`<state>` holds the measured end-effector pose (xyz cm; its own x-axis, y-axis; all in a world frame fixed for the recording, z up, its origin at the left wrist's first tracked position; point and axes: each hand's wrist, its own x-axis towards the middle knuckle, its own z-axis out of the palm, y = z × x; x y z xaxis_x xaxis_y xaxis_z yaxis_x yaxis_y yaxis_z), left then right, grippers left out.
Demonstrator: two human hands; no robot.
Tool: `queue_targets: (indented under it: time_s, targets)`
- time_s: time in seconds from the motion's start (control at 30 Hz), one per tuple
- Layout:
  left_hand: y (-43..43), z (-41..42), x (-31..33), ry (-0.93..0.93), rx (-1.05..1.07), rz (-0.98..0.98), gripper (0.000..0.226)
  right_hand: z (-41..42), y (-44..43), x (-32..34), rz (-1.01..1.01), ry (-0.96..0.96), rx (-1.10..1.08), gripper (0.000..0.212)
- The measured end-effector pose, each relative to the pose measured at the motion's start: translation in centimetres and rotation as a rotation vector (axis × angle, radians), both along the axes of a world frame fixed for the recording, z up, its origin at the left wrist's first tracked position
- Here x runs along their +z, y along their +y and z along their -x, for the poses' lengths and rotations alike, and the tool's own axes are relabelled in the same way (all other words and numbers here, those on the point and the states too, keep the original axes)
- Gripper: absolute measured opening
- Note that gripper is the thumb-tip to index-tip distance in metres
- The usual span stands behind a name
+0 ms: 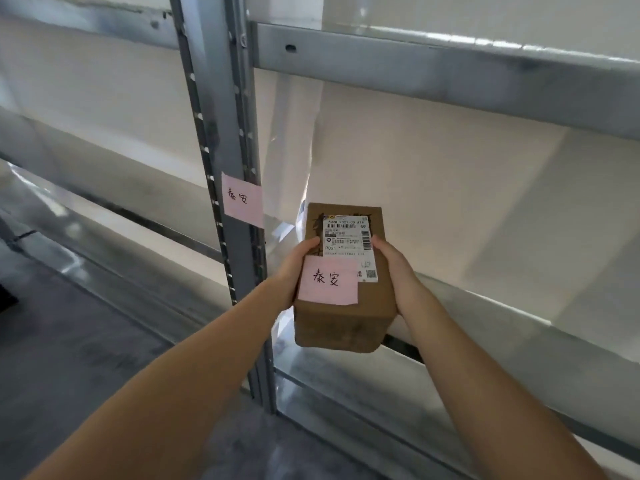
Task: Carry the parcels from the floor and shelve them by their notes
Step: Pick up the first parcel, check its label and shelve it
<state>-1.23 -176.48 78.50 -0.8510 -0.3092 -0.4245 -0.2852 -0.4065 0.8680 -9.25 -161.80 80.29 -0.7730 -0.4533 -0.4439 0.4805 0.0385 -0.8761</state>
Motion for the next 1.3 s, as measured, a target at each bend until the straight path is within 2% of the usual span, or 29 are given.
queue_targets:
  time_s: [0.23,0.37,0.43,0.47,0.53,0.6,0.67,0.77,0.83,0.97,1.1,1.3]
  targets:
    - [-1.9,1.8,-1.3,0.015,0.020,-0.038,0.032,2.7,-2.4,-0.8,-0.144,-0.004,0.046,0.033]
    - [-2.0,2.7,-1.0,0.017,0.154,-0.035,0.036,3.7,-3.1,0.6,-0.281,0.129,0.131,0.036]
    - [-2.3,3.5,-1.7,0.032,0.258,0.182,0.063,3.8,-3.3,1.3,-0.509,0.427,0.168,0.043]
    - [-2.4,3.9,-1.8,0.037,0.264,0.397,0.071,3.5,-3.3,1.6,-0.668,0.635,0.155,0.044]
    - [-2.1,4.5,-1.9,0.053,0.208,0.873,0.069,1.6,-3.2,2.5,-0.868,1.001,0.111,0.038]
    - [-1.9,5.0,-1.9,0.086,0.125,1.196,0.059,-0.8,-2.7,2.5,-0.889,1.206,0.157,0.037]
    - [-1.9,5.3,-1.4,0.118,-0.027,1.327,0.058,-3.2,-2.3,1.4,-0.910,1.255,0.285,0.051]
    - [-2.5,5.0,-0.9,0.099,-0.199,1.388,0.058,-5.7,-2.5,-0.9,-1.084,1.406,0.368,0.075]
    - [-3.3,4.0,-0.6,0.047,-0.302,1.500,0.057,-5.8,-2.5,-1.4,-1.157,1.419,0.370,0.075]
    - [-5.0,1.6,-0.3,-0.010,-0.491,1.675,0.077,-3.5,-0.3,-1.4,-1.216,1.483,0.405,0.060]
    - [-5.6,0.5,-0.7,0.053,-0.574,1.793,0.093,-0.9,2.3,-1.4,-1.266,1.356,0.383,0.060]
    - [-5.0,1.5,-0.8,0.034,-0.585,1.783,0.068,-0.1,2.2,-1.7,-1.232,1.263,0.310,0.059]
